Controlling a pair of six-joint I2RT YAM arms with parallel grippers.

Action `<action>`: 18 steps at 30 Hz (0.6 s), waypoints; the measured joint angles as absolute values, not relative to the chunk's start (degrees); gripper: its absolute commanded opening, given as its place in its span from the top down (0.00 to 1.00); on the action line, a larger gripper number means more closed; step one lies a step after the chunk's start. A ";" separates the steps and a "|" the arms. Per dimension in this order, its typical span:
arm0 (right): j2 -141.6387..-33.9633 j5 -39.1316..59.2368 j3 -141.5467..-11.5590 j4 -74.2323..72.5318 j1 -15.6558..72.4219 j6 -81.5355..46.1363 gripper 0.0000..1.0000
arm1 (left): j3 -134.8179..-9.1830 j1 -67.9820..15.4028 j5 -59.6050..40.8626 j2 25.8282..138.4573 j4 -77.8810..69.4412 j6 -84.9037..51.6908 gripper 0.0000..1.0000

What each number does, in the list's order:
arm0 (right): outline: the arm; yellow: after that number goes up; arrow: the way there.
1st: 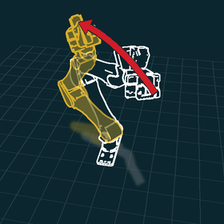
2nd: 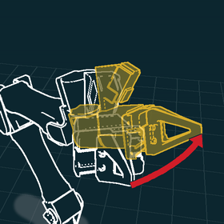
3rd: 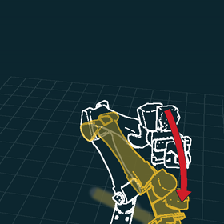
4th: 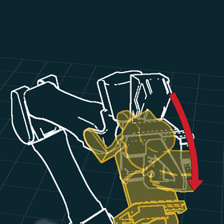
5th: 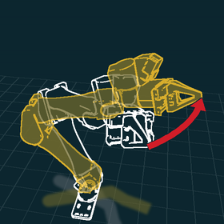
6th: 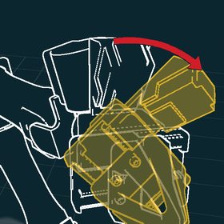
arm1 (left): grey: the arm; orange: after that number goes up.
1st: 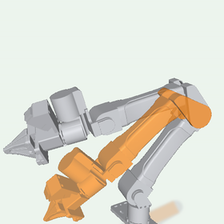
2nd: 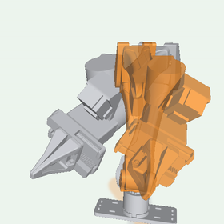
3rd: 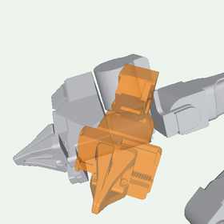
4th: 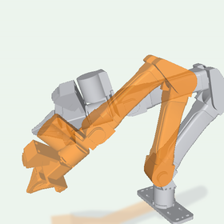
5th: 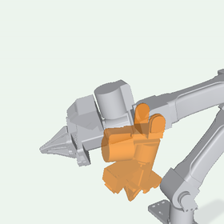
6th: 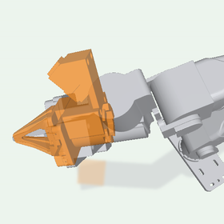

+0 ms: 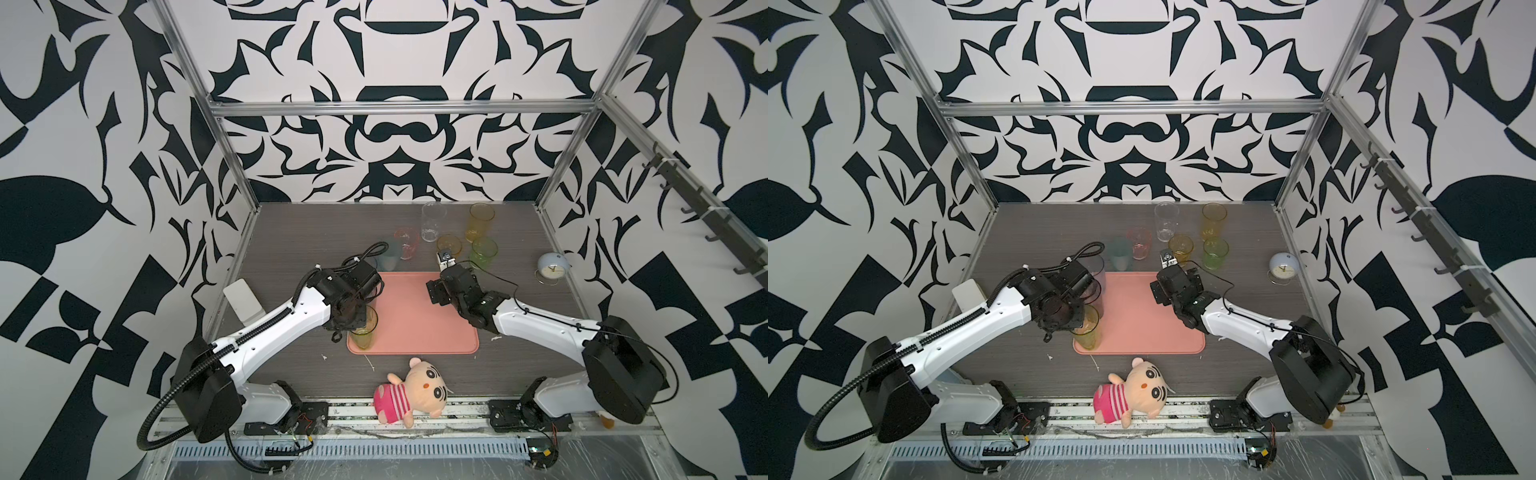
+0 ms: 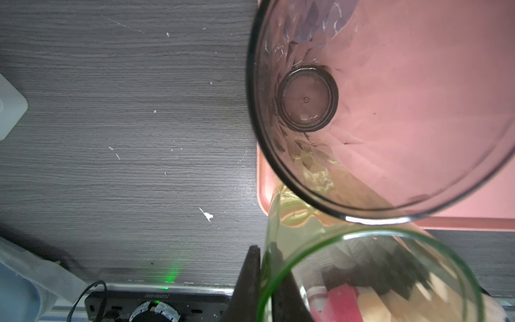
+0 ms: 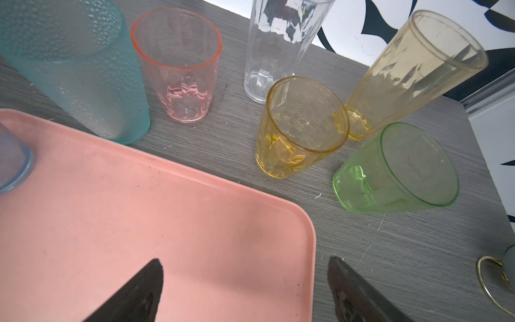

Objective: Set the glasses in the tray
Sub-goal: 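Hold the green glass on the tray with the left gripper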

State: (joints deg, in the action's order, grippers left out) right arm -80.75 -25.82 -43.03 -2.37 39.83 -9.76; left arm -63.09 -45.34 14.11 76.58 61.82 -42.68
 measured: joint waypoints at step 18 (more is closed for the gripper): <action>-80.75 -25.93 -43.03 -2.35 39.86 -9.98 0.05 | -65.45 -45.34 14.68 76.55 62.65 -42.33 0.76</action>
State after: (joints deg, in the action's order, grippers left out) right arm -80.75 -25.93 -43.03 -2.35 39.86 -9.98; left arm -65.45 -45.34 14.68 76.55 62.65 -42.33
